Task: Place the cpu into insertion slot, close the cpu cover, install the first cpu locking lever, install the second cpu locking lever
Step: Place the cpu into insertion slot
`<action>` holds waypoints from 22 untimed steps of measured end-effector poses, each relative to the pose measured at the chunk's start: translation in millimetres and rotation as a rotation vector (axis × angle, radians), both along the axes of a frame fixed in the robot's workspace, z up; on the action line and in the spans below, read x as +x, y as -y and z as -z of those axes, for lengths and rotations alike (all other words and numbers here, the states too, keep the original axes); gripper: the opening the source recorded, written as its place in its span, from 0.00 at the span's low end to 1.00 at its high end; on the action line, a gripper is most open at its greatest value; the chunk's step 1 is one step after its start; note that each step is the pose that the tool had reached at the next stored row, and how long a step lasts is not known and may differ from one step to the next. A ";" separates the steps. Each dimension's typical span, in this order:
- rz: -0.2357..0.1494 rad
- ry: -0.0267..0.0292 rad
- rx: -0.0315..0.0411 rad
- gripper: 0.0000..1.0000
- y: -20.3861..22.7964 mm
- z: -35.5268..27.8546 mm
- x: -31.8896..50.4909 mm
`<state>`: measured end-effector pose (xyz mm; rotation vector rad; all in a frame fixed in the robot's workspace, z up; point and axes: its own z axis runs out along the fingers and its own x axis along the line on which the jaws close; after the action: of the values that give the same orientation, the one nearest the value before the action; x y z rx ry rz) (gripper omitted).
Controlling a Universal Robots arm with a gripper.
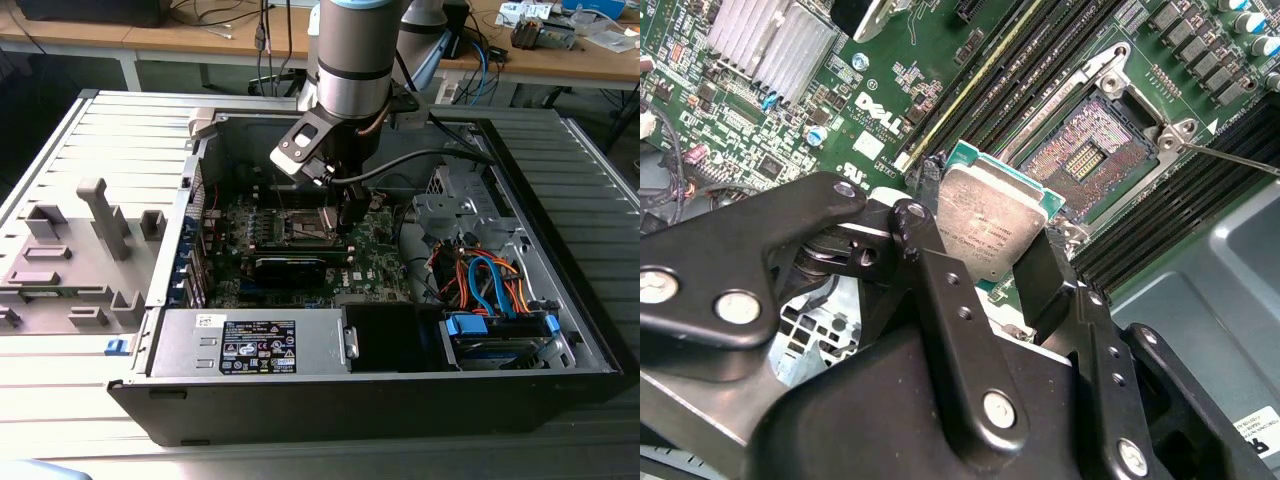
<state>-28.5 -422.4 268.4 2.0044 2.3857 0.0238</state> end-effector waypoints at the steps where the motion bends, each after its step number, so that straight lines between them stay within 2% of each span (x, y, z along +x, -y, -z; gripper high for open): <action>1: 0.000 0.0000 0.0000 0.55 0.0 0.0 0.0; 22: 0.031 0.0000 -0.0003 0.55 0.0 0.3 0.1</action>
<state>-28.5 -422.4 268.0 2.0414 2.3536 0.0227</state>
